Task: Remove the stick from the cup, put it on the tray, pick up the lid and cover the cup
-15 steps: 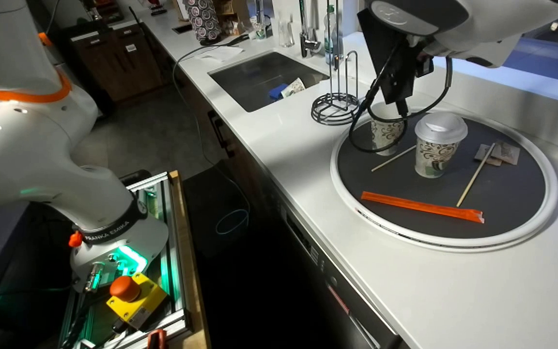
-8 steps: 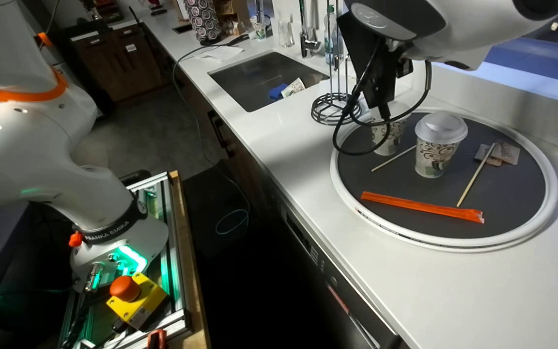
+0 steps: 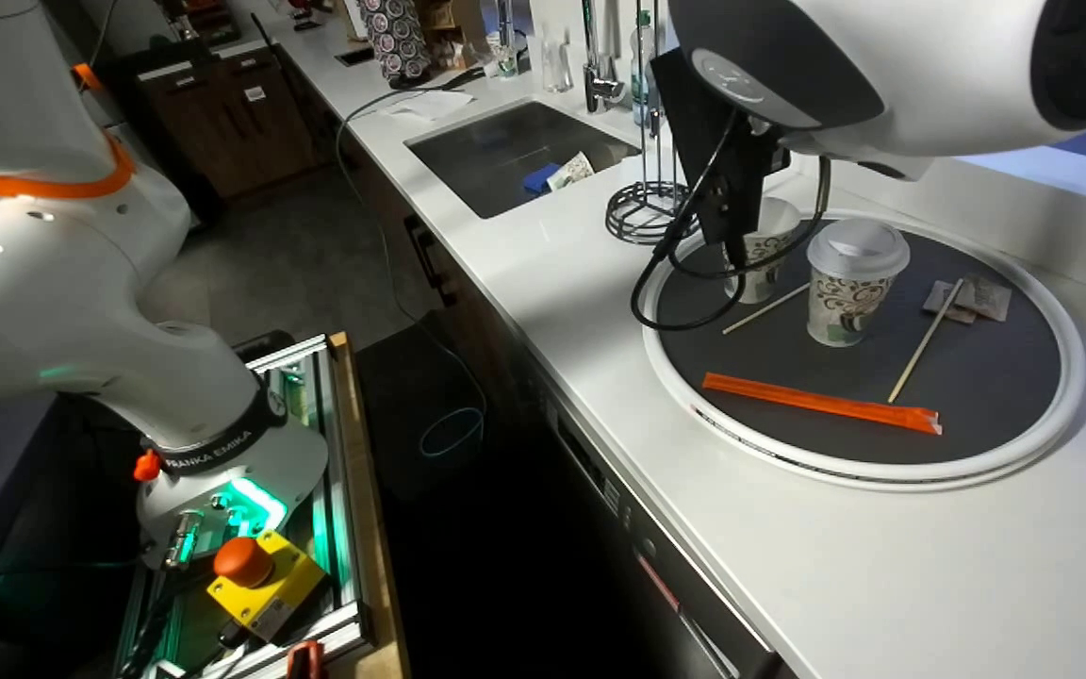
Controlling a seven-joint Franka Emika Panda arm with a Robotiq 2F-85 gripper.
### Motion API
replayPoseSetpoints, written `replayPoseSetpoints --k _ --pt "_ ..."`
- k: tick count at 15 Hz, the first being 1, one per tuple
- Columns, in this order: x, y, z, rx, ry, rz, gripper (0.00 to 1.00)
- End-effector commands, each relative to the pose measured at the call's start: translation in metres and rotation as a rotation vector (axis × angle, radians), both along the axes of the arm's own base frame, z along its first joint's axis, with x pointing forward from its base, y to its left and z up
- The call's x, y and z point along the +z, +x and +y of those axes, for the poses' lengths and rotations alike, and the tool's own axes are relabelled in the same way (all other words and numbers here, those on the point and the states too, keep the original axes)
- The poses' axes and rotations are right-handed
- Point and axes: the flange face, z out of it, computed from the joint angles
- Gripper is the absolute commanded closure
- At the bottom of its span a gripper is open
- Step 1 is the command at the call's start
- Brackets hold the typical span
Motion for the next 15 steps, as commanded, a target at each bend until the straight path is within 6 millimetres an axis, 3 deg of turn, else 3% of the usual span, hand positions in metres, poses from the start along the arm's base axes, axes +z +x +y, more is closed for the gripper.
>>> replayPoseSetpoints --k 1,7,15 --pt "-0.017 0.010 -0.002 -0.034 0.002 0.017 0.99" --pt "-0.038 0.024 0.000 -0.090 0.007 0.065 0.99" --pt "-0.041 0.040 -0.006 -0.182 -0.010 0.077 0.99"
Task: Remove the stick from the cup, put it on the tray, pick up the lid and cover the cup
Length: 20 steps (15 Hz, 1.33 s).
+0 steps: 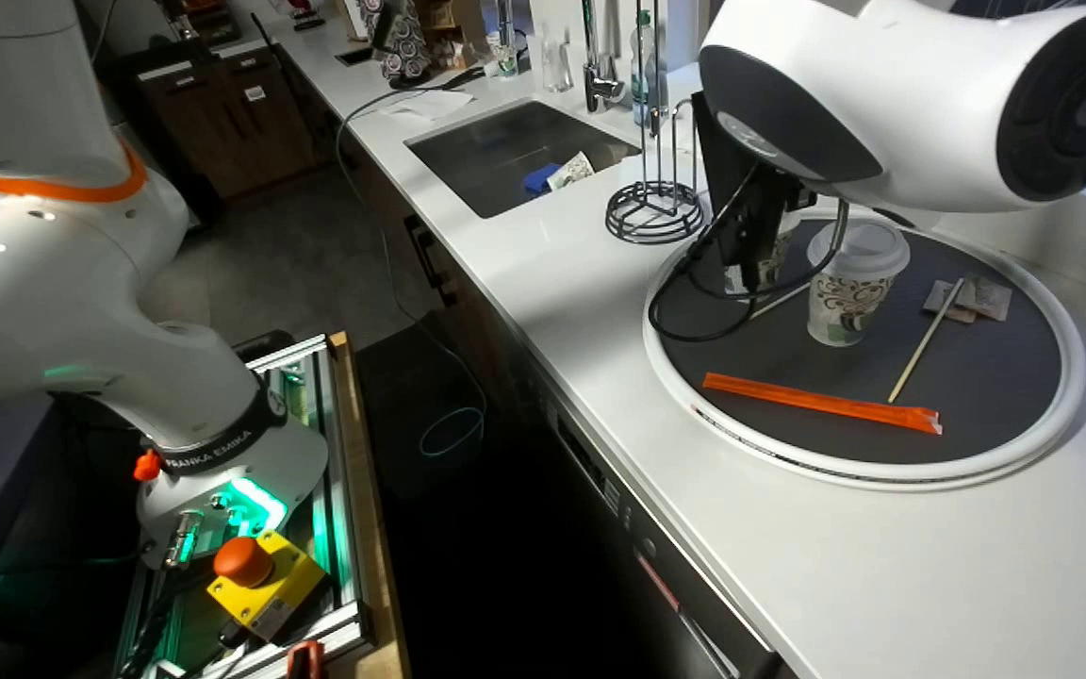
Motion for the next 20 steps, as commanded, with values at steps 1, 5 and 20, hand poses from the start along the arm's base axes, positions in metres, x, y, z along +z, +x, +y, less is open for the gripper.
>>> replayPoseSetpoints --k 1,5,20 --pt "-0.0027 0.0103 -0.0015 -0.050 -0.006 0.007 0.99" --pt "-0.0040 0.0120 -0.0001 -0.046 -0.018 0.012 0.94" --pt "0.0007 0.0118 0.0084 0.006 -0.030 0.008 0.41"
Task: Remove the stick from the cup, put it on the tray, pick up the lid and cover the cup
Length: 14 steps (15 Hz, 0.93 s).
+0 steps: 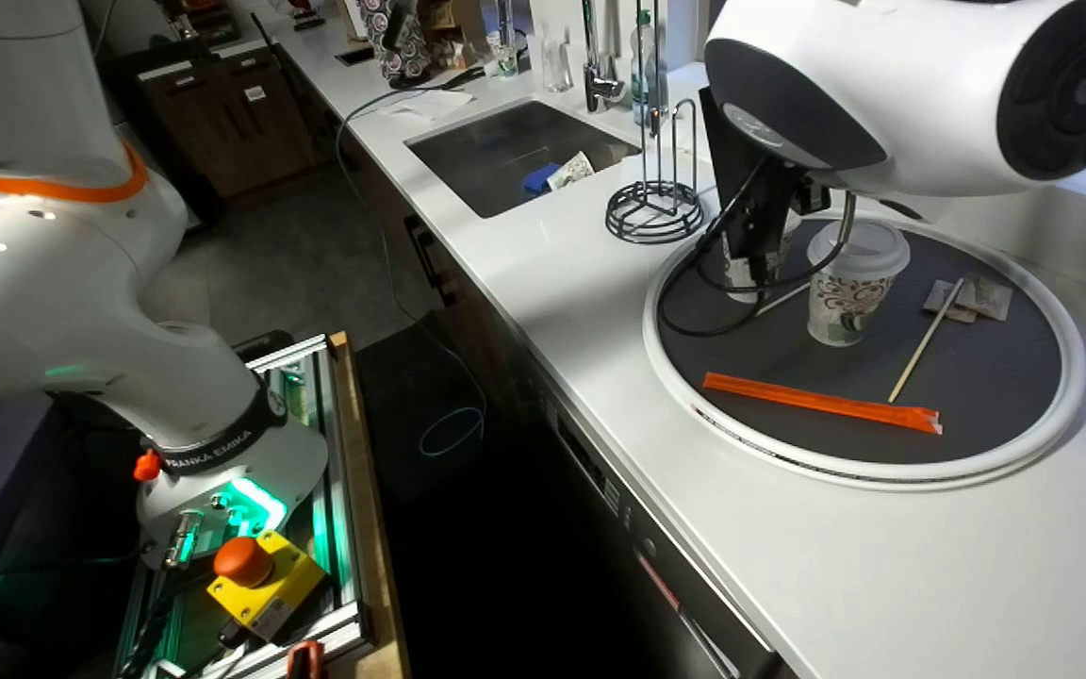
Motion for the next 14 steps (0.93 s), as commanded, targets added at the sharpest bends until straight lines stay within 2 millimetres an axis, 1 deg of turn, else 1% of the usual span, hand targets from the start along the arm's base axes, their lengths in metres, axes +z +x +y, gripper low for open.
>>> replayPoseSetpoints --k 1,2,3,4,7,9,10,11,12,13,14 --pt "0.000 0.002 0.004 0.019 -0.005 0.011 0.41" --pt "0.000 0.002 0.006 0.024 -0.003 0.014 0.43" --pt "0.001 0.002 0.008 0.029 -0.003 0.013 0.40" --pt "0.002 0.003 0.010 0.034 -0.001 0.012 0.43" --pt "0.005 0.005 0.015 0.044 -0.002 0.005 0.45" --pt "0.006 0.006 0.015 0.045 -0.001 0.003 0.40" --pt "0.008 0.007 0.014 0.043 -0.006 0.000 0.31" --pt "0.012 0.006 0.013 0.045 -0.012 0.007 0.16" --pt "0.017 0.005 0.013 0.049 -0.024 0.010 0.14" --pt "0.021 0.004 0.012 0.049 -0.048 0.012 0.05" --pt "0.025 0.003 0.012 0.053 -0.066 0.013 0.01"
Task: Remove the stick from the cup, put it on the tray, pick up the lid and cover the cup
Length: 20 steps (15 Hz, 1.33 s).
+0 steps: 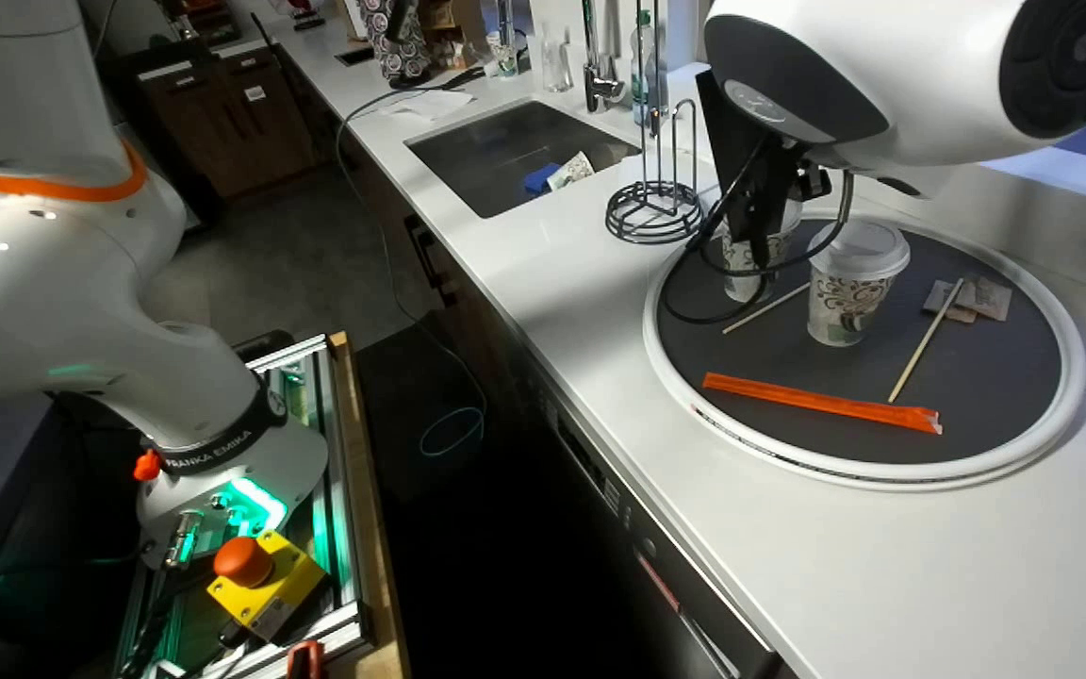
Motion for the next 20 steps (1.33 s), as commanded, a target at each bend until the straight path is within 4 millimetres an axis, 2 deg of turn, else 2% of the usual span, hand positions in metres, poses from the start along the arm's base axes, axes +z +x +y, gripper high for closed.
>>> replayPoseSetpoints --k 1,10,15,20 --pt "0.020 -0.005 -0.001 0.017 -0.075 0.026 0.00" --pt "0.060 -0.014 0.011 0.034 -0.348 0.091 0.00" --pt "0.070 -0.007 0.026 0.034 -0.562 0.133 0.00" --pt "0.078 -0.012 0.041 0.078 -0.724 0.150 0.00"
